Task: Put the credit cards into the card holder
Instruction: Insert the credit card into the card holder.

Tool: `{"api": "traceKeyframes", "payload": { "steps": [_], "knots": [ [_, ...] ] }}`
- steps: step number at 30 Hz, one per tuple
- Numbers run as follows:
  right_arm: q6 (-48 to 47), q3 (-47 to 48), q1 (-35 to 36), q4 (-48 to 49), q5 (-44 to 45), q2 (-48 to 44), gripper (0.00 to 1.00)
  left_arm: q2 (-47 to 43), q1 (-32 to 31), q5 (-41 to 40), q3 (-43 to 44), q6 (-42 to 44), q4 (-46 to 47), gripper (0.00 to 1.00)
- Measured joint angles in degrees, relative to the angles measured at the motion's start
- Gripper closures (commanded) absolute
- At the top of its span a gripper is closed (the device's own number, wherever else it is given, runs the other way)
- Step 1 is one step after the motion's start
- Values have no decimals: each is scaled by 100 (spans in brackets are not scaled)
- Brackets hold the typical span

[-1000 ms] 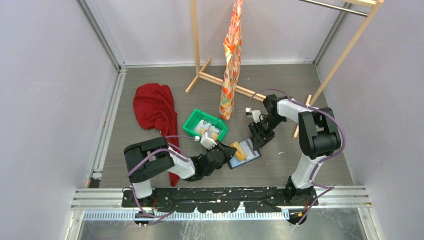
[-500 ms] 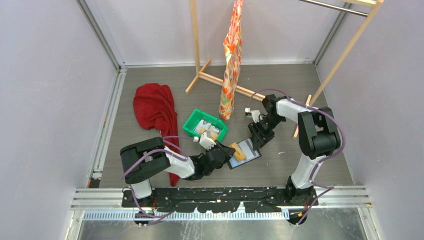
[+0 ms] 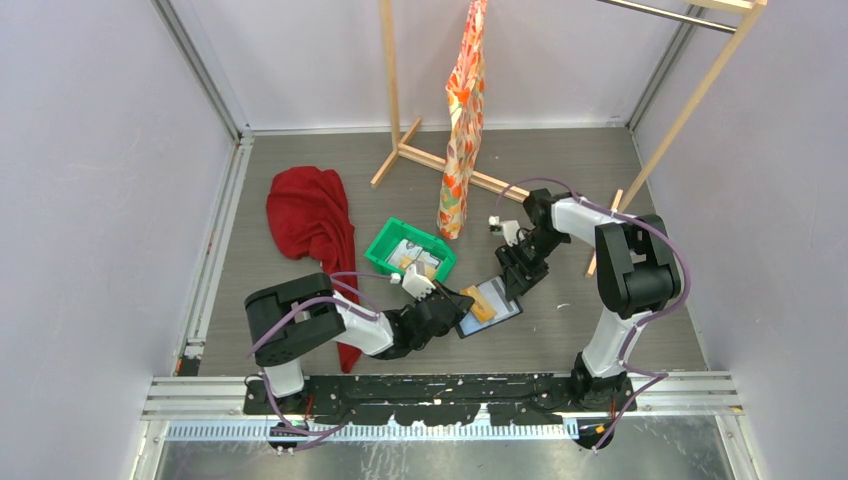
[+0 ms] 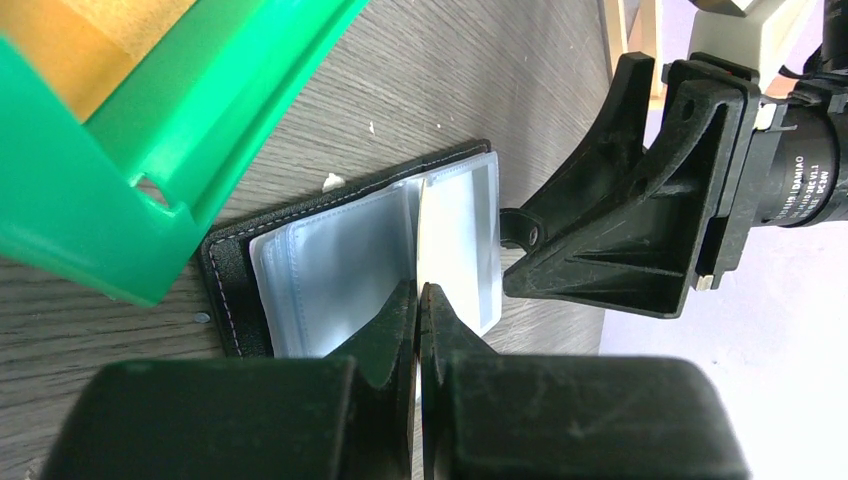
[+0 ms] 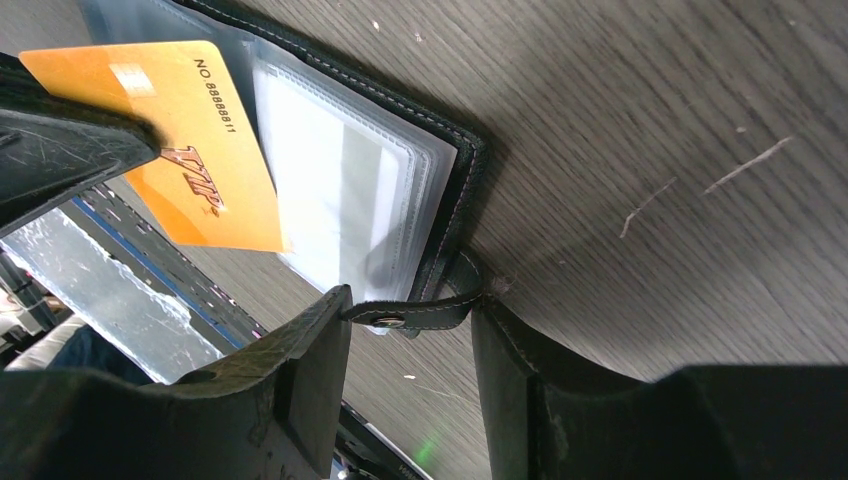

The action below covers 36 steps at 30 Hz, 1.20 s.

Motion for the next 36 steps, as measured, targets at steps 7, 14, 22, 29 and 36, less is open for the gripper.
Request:
{"api": "traceKeyframes", "payload": {
  "steps": [7,14,22,29,36],
  "knots": [
    [2,46,57,-44,50,37,48,76,0,111,74,-170,-37,100],
    [2,81,85,-79,83,61,47,74,0,199,155,-437,-330,100],
    [2,83,85,-81,85,61,47,76,7,297,278,-511,-516,100],
    [2,85,94,-85,98,66,48,76,35,378,337,-658,-671,100],
    [2,98,116,-92,127,72,48,96,37,409,367,-741,-728,100]
  ]
}}
